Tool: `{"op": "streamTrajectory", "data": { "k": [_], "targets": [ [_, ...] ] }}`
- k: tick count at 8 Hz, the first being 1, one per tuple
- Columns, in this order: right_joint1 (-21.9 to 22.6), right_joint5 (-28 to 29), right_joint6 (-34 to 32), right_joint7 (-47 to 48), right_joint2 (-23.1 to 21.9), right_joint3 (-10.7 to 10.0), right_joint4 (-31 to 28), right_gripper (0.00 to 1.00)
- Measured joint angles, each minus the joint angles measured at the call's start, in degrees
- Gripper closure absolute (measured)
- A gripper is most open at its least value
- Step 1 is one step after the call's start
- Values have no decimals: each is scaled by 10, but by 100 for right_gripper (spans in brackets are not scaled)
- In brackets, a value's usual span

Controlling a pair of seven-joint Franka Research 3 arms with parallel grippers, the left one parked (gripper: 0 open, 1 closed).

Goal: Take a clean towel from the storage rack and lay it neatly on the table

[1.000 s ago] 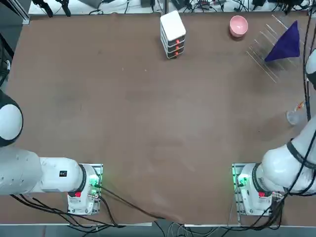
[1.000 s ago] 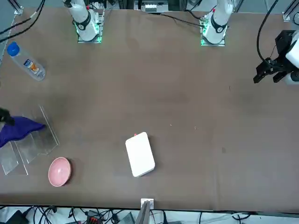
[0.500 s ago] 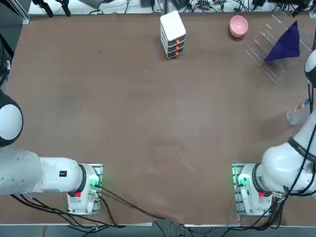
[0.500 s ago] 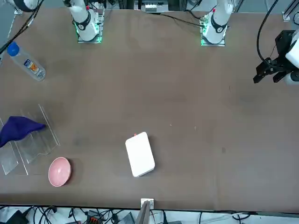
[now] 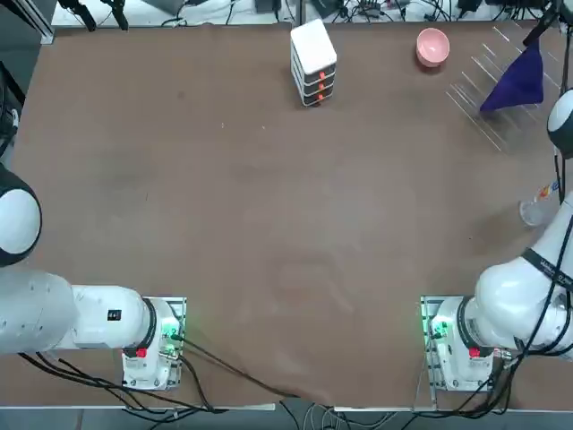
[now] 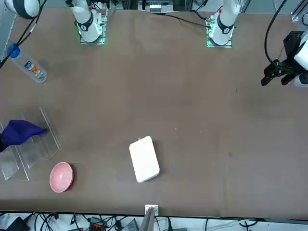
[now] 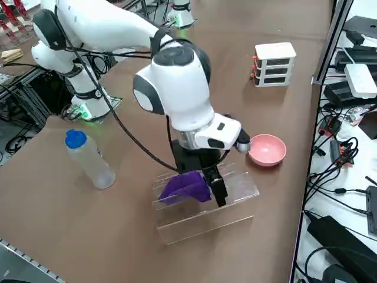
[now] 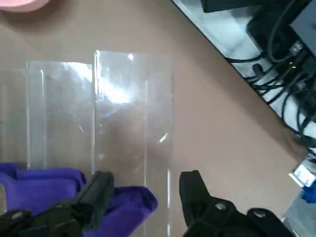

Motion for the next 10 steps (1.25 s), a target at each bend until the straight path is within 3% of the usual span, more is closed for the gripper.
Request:
{"op": "streamTrajectory", "data": {
  "k": [4,10],
  "targets": [
    [-11,27,-64,-14,-2,0,14,22],
    [-21,30,-31,-13,-5,4,13,25]
  ]
}}
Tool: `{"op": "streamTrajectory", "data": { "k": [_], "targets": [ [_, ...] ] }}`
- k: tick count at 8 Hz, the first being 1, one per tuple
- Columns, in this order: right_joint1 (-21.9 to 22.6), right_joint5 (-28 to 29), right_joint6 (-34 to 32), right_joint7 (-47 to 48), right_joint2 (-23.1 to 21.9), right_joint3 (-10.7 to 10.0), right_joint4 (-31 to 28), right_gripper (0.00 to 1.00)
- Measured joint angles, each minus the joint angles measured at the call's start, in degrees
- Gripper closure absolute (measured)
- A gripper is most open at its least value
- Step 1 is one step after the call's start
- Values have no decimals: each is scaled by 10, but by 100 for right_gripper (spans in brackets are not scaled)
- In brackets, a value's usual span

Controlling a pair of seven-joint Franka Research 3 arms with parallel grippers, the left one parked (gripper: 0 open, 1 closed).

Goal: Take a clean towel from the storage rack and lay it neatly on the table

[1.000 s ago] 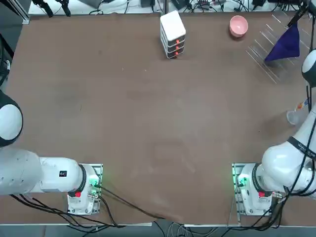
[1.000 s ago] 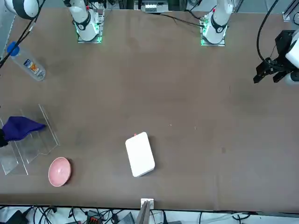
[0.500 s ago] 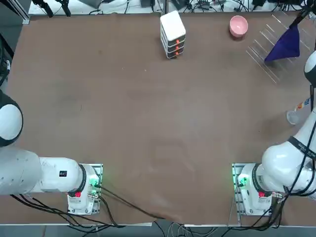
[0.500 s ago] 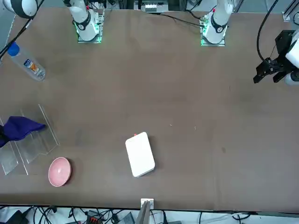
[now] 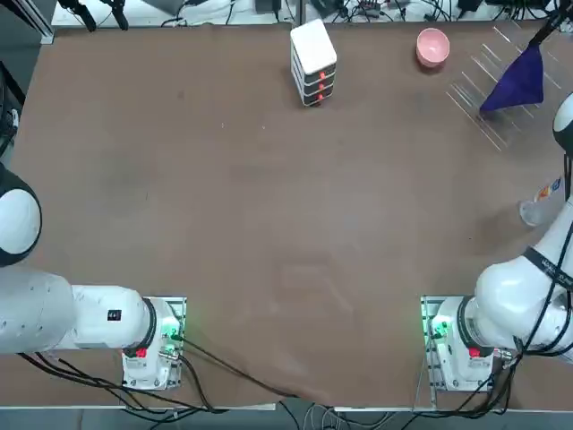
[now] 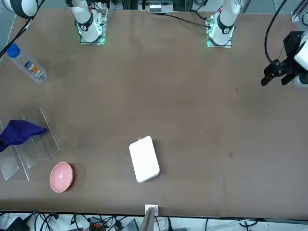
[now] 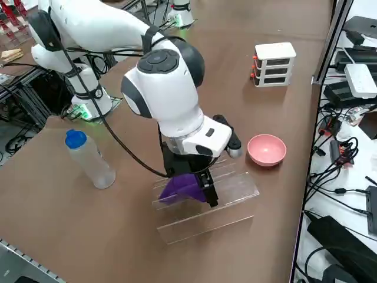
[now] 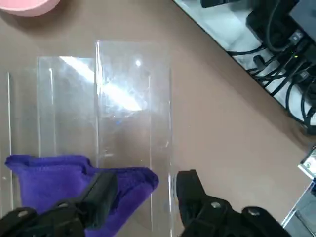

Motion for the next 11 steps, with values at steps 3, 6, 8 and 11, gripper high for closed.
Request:
{"op": "streamTrajectory", "data": {
  "k": [3,6,8,11],
  "targets": [
    [-1,8,5,2,8,1,-4,27],
    [-3,15,5,2,8,1,-6,31],
    [-4,16,5,2,8,1,-6,41],
    [-8,16,5,2,9,0,-7,42]
  ]
}}
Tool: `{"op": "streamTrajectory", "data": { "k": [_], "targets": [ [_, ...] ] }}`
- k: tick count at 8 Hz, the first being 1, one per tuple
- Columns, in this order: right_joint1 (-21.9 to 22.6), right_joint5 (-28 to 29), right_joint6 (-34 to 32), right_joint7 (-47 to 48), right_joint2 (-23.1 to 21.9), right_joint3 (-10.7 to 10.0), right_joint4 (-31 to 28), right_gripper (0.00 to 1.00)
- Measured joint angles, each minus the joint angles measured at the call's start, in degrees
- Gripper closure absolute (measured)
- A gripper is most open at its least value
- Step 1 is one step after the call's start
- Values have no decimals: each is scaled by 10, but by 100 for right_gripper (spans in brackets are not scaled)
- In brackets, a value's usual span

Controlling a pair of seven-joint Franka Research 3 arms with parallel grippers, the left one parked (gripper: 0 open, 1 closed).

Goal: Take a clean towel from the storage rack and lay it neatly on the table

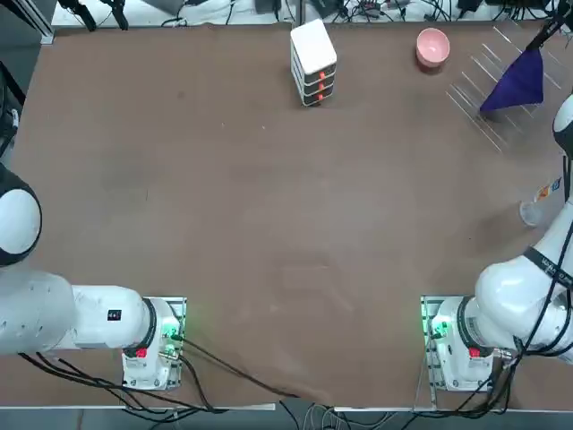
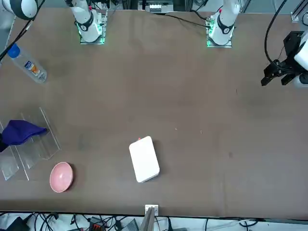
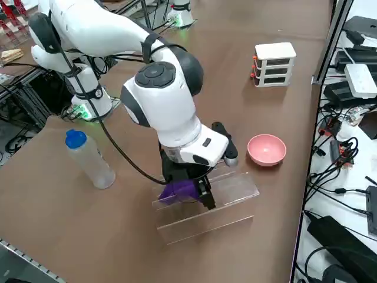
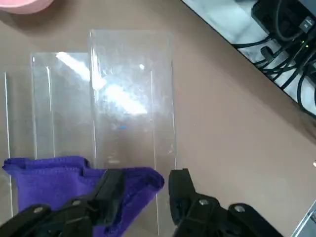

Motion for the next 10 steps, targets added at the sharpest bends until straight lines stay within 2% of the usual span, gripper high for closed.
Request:
{"op": "streamTrajectory", "data": {
  "k": [3,4,5,7,9,10],
  "targets": [
    [-3,4,0,5,1,0,0,47],
    [-2,4,0,5,1,0,0,54],
    [-2,4,0,5,1,0,0,67],
    [-2,4,-3,5,1,0,0,79],
    [-2,5,-9,5,1,0,1,86],
    [-3,5,-12,5,1,0,3,94]
  ]
}}
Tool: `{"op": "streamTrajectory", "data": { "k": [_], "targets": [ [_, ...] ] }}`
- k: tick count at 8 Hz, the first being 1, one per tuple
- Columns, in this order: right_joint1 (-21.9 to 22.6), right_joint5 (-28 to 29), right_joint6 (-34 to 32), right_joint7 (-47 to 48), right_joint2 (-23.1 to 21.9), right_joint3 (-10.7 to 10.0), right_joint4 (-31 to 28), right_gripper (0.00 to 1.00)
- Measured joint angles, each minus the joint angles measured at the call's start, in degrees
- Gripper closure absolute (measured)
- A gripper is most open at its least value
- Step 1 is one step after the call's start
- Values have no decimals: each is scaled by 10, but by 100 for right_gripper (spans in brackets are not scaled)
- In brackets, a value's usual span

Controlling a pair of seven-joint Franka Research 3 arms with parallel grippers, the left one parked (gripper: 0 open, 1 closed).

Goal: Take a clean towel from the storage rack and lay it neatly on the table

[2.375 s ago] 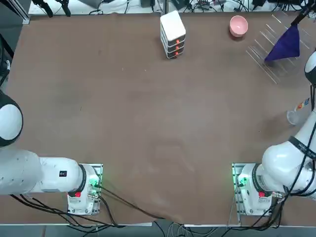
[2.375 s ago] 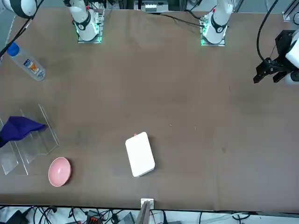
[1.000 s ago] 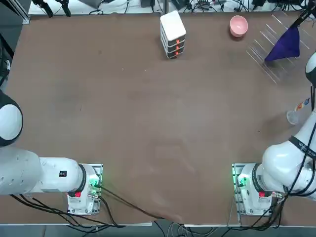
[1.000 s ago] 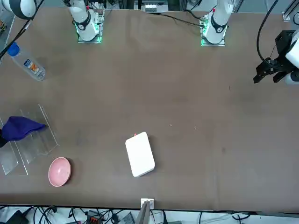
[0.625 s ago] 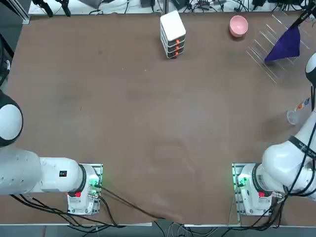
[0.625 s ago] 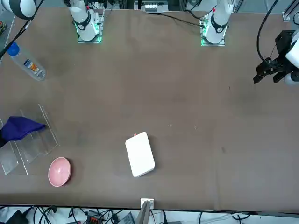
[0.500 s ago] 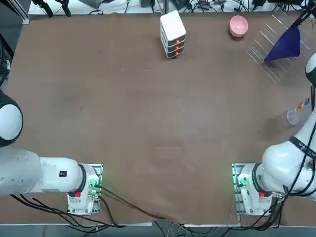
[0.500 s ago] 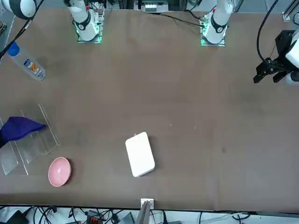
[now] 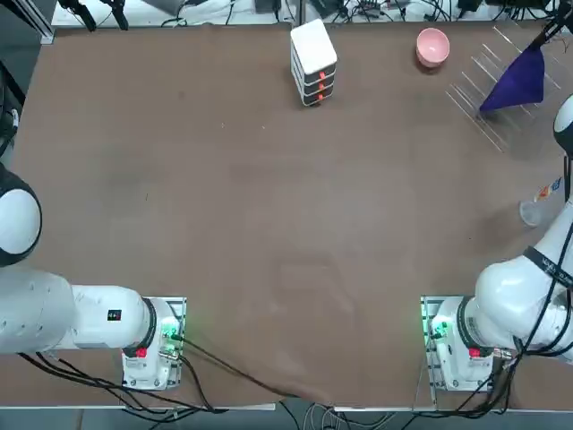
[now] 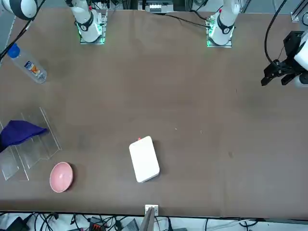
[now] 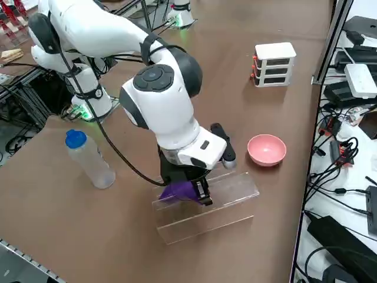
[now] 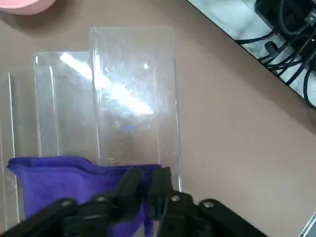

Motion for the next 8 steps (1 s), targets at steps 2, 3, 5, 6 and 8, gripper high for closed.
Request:
{"op": "streamTrajectory", "data": {
  "k": [2,3,5,6,8],
  "targets": [
    [-1,0,-13,-1,-2,0,2,98],
    [-1,0,-20,-1,-4,-1,4,98],
    [-2,3,-58,-2,-20,-1,16,98],
    [-2,7,-94,11,-41,-1,22,98],
    [0,11,-191,74,-99,1,27,98]
  ]
}}
